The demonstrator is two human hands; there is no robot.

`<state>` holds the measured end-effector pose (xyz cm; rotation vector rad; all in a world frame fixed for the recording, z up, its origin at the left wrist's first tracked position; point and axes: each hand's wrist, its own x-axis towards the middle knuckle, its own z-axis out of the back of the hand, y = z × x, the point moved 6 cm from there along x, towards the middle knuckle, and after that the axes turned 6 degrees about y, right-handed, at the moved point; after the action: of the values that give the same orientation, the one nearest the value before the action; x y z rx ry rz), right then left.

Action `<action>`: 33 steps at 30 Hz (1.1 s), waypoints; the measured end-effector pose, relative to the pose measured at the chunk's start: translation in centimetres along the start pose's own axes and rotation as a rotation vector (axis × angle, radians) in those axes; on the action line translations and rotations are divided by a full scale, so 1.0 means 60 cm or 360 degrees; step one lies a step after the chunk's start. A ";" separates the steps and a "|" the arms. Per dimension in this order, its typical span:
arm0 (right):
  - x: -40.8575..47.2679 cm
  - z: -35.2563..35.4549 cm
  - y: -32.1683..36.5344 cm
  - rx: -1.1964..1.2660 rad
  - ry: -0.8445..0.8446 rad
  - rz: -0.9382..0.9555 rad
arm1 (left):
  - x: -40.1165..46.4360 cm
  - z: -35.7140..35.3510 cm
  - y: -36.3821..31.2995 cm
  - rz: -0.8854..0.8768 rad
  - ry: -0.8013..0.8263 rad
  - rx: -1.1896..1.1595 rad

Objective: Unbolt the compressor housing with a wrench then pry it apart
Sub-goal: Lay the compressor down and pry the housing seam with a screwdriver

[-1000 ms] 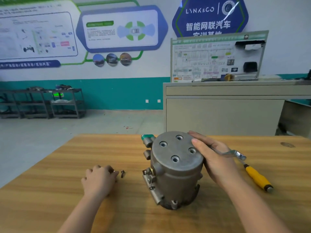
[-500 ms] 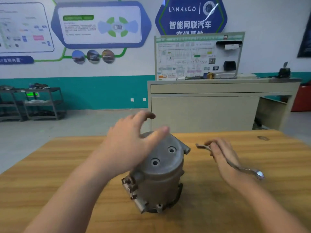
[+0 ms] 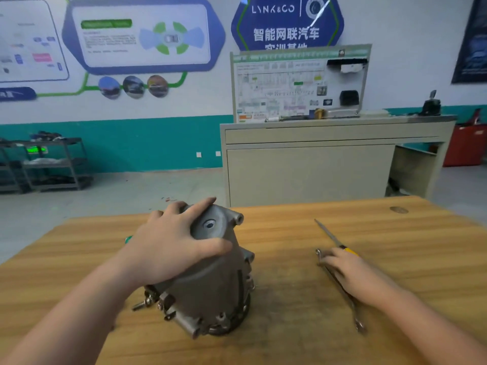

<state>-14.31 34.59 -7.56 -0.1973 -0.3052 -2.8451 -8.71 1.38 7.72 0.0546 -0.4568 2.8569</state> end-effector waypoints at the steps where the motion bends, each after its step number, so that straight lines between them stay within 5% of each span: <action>1: 0.003 0.018 0.024 0.0271 -0.0189 -0.0032 | 0.000 0.001 0.000 -0.0036 -0.0041 -0.0026; 3: 0.008 0.040 0.090 0.1028 -0.0512 -0.0140 | -0.002 0.002 -0.002 -0.0093 -0.0113 -0.0100; 6: 0.030 -0.016 0.205 0.1915 -0.0188 -0.0542 | -0.014 0.005 0.001 -0.0163 -0.0188 -0.0341; 10: 0.043 -0.087 0.302 0.2532 0.0371 -0.0623 | -0.054 0.005 0.014 -0.0242 -0.0336 -0.0483; 16: 0.043 -0.096 0.312 0.3033 0.0173 -0.0389 | -0.094 0.003 0.002 -0.0392 -0.0509 -0.0487; 20: 0.035 -0.094 0.271 0.3114 -0.0047 -0.0563 | -0.075 -0.012 -0.028 -0.0535 -0.0523 -0.0438; 24: 0.024 -0.047 0.191 0.2958 -0.0547 -0.0818 | -0.031 -0.052 -0.034 -0.0600 -0.0551 -0.0716; 28: 0.006 0.012 0.123 0.2419 -0.1078 -0.0850 | 0.026 -0.113 -0.026 -0.0549 -0.0492 -0.1329; 33: -0.004 0.034 0.114 0.1879 -0.1255 -0.0752 | 0.061 -0.153 -0.006 -0.0447 -0.0312 -0.1658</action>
<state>-11.95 28.67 -4.30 -1.0382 -2.2645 -2.2653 -12.15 5.42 -0.61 0.1841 -1.7263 2.0359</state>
